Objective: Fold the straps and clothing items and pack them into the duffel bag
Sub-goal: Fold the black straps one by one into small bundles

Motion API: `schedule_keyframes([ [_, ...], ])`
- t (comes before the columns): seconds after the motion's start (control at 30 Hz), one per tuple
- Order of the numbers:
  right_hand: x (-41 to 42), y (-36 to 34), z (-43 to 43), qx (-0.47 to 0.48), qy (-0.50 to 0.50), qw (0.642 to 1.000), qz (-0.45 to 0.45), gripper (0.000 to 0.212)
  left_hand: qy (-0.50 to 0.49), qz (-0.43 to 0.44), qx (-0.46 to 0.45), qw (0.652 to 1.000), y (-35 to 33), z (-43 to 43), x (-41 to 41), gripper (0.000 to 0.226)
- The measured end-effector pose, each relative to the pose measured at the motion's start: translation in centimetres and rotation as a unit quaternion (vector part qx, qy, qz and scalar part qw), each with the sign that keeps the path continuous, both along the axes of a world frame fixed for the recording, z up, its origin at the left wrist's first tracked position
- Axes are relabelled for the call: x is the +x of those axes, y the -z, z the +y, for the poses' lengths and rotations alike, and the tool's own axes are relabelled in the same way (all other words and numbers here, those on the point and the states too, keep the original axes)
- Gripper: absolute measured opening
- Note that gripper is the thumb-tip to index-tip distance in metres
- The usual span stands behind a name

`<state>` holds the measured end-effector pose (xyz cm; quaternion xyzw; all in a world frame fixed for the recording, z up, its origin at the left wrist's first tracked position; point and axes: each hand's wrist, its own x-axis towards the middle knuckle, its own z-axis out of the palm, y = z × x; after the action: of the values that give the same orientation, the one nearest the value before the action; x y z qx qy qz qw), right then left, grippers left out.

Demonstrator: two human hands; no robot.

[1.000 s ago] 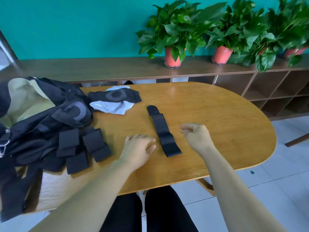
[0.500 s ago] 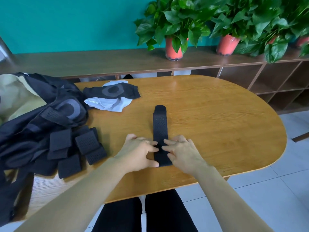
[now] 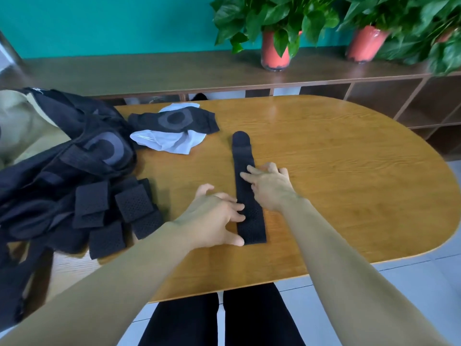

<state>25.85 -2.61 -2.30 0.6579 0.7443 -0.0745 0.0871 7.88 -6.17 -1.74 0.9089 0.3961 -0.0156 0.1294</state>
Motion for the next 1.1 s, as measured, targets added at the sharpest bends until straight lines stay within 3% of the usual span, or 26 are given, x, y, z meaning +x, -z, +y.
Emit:
schedule_keyframes([
  [0.33,0.4,-0.4,5.1,-0.011,0.036,0.999,-0.007,0.06,-0.005,-0.022,0.008,1.0,0.7,0.0,-0.4,0.058],
  [0.43,0.8,-0.7,4.1,0.038,0.063,0.993,0.094,0.056,-0.027,-0.054,-0.007,0.998,0.5,-0.4,-0.6,0.066],
  [0.57,0.6,-1.9,0.0,0.132,0.052,0.957,0.254,0.054,-0.048,-0.075,-0.006,0.996,0.1,-1.3,-0.9,0.078],
  [0.67,0.8,-1.7,-4.6,0.133,0.073,0.924,0.352,0.051,-0.07,-0.084,-0.002,0.994,0.5,-2.5,-1.1,0.079],
  [0.8,1.5,-0.3,-10.4,0.095,0.12,0.859,0.488,0.063,-0.105,-0.134,0.0,0.985,1.3,-4.2,-1.3,0.066],
  [0.97,0.8,1.0,-13.5,0.043,0.135,0.836,0.53,0.06,-0.148,-0.181,0.01,0.972,1.6,-5.5,-0.9,0.047],
  [1.1,-0.2,1.9,-12.7,0.095,0.182,0.844,0.495,0.036,-0.191,-0.194,0.036,0.962,2.0,-5.8,-0.6,0.038],
])
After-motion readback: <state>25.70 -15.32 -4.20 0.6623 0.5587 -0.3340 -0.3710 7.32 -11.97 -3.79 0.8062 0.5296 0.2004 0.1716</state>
